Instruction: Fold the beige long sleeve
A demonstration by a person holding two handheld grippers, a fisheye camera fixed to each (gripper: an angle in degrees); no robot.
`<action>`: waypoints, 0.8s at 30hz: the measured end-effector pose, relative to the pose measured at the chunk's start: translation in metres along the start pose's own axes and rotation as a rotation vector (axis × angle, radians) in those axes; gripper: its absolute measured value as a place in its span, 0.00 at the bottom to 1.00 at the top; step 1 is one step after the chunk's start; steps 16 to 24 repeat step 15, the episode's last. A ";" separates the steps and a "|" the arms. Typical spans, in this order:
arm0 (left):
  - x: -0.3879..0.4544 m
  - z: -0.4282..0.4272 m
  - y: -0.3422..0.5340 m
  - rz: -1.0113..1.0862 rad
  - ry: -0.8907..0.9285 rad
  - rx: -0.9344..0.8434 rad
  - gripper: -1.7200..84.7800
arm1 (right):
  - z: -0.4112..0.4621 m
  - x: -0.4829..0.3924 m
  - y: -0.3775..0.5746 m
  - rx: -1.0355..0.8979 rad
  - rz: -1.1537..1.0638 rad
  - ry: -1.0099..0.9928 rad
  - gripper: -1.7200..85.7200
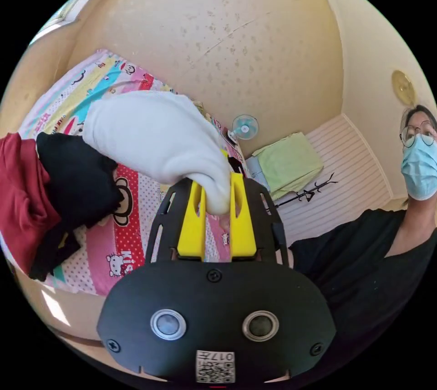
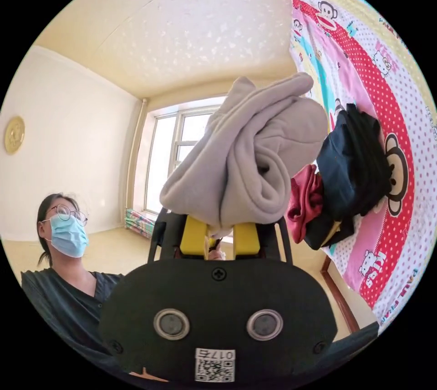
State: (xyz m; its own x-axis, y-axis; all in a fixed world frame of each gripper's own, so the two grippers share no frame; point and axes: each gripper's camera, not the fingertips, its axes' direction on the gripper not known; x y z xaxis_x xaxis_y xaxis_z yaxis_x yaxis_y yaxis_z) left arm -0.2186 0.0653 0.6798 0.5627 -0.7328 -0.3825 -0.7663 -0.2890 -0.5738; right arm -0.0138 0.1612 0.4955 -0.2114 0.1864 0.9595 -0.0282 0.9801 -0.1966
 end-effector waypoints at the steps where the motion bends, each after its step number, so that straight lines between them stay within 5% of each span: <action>1: -0.025 -0.005 -0.003 -0.060 -0.065 0.000 0.12 | 0.024 0.014 -0.002 -0.010 0.009 0.073 0.10; 7: -0.143 -0.017 0.077 -0.513 -0.392 -0.176 0.16 | 0.064 0.127 0.023 -0.295 0.237 0.678 0.14; 14: -0.152 0.009 0.194 -0.677 -0.204 -0.429 0.14 | -0.059 0.047 0.108 -0.580 0.071 1.164 0.06; 24: -0.150 0.017 0.194 -0.665 -0.186 -0.453 0.14 | -0.073 0.037 0.114 -0.579 0.078 1.208 0.05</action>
